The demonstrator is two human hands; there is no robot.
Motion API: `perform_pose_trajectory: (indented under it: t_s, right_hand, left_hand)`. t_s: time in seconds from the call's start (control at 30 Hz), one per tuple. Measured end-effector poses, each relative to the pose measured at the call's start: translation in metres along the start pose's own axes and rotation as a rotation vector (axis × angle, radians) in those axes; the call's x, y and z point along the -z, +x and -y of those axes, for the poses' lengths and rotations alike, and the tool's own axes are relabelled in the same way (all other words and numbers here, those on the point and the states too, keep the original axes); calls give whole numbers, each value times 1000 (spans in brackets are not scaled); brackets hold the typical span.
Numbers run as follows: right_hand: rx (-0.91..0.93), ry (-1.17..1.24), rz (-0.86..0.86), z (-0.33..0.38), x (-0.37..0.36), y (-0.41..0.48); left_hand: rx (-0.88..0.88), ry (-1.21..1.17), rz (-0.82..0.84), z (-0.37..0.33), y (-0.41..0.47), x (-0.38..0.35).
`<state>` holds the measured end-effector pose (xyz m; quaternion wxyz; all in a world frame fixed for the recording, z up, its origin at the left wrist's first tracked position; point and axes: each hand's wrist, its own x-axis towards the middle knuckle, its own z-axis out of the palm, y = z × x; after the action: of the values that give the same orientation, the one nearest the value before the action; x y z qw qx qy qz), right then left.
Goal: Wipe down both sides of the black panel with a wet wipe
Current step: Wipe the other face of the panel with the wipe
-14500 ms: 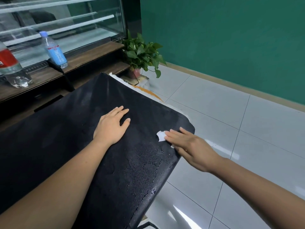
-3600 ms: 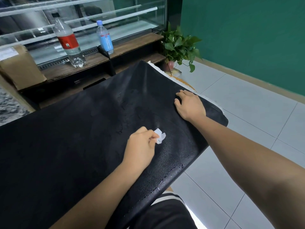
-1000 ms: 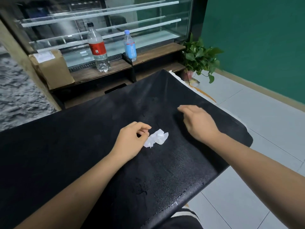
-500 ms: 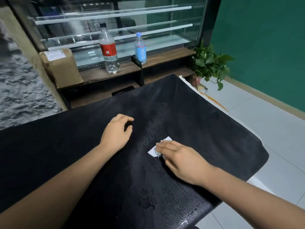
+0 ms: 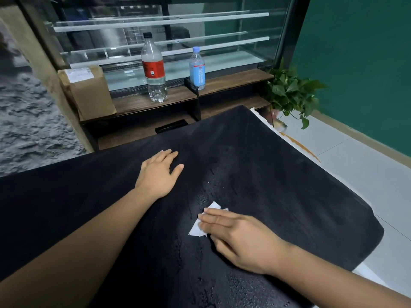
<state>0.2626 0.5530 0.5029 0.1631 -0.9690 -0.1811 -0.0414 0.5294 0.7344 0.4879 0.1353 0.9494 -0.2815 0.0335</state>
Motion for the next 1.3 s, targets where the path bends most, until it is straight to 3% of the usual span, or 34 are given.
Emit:
perform_pose_trajectory:
  t_s: [0.3, 0.63, 0.87, 1.3]
  right_hand:
    - [-123, -10, -48, -57, 14, 24]
    - [-382, -96, -81, -127, 39, 28]
    - [-541, -97, -130, -127, 36, 40]
    - [-168, 22, -19, -18, -2, 59]
  left_hand:
    - [26, 11, -27, 0, -1, -6]
    - [19, 22, -42, 1, 0, -9]
    - [25, 22, -51, 0, 0, -9]
    - [22, 18, -61, -1, 0, -10]
